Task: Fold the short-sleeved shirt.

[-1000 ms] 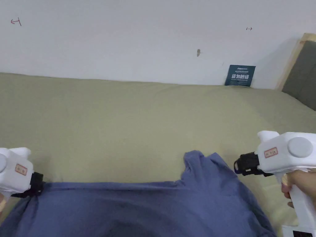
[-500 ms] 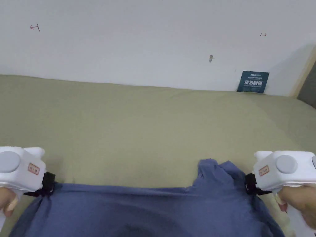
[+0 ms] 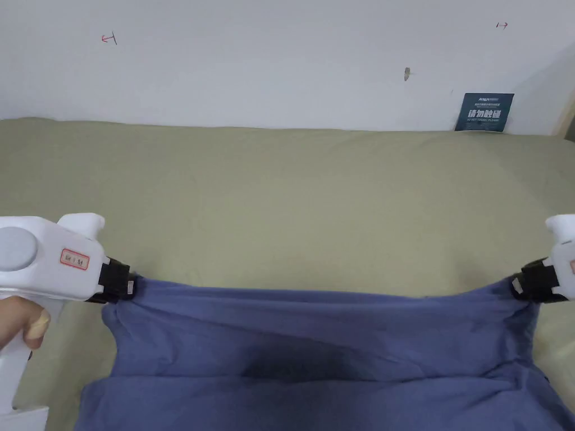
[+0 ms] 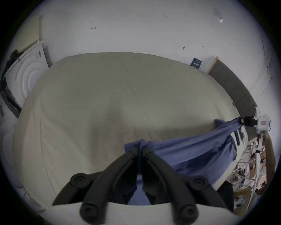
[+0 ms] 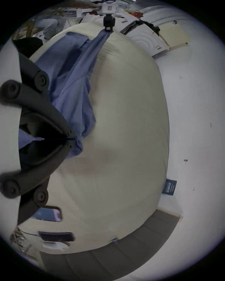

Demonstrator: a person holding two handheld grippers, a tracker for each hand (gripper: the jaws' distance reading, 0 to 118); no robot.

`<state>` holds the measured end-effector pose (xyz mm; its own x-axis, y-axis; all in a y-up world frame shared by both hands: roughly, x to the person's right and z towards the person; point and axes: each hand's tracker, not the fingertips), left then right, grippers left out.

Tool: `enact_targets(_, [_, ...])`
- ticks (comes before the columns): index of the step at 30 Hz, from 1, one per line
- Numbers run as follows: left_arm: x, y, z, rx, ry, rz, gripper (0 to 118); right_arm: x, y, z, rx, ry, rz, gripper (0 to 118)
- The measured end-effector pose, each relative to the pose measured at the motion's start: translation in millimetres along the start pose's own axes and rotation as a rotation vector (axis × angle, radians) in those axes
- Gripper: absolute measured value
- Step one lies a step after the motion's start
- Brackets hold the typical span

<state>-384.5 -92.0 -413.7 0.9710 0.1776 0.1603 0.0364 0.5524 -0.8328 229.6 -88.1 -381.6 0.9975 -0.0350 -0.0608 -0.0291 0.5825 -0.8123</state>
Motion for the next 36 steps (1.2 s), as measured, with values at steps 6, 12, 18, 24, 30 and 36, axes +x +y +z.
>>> enact_targets(6, [-10,-82,26,-0.055,-0.008,0.006,6,8,-83,31,-0.046,0.064,-0.07,1])
enact_targets(12, [-13,-158,14,-0.123,-0.048,0.098,6,14,-161,26,-0.154,0.054,-0.106,1])
enact_targets(18, [-15,-177,-3,-0.138,-0.054,0.149,6,20,-177,4,-0.131,0.03,-0.153,1])
enact_targets(24, [-7,-165,12,-0.125,-0.042,0.128,84,10,-158,8,-0.183,-0.075,-0.058,67])
enact_targets(30, [-9,-144,49,-0.094,0.009,0.089,102,13,-135,45,-0.098,-0.103,-0.1,86])
enact_targets(36, [-15,-131,65,0.002,-0.003,0.11,6,-10,-115,64,-0.034,-0.045,-0.113,0])
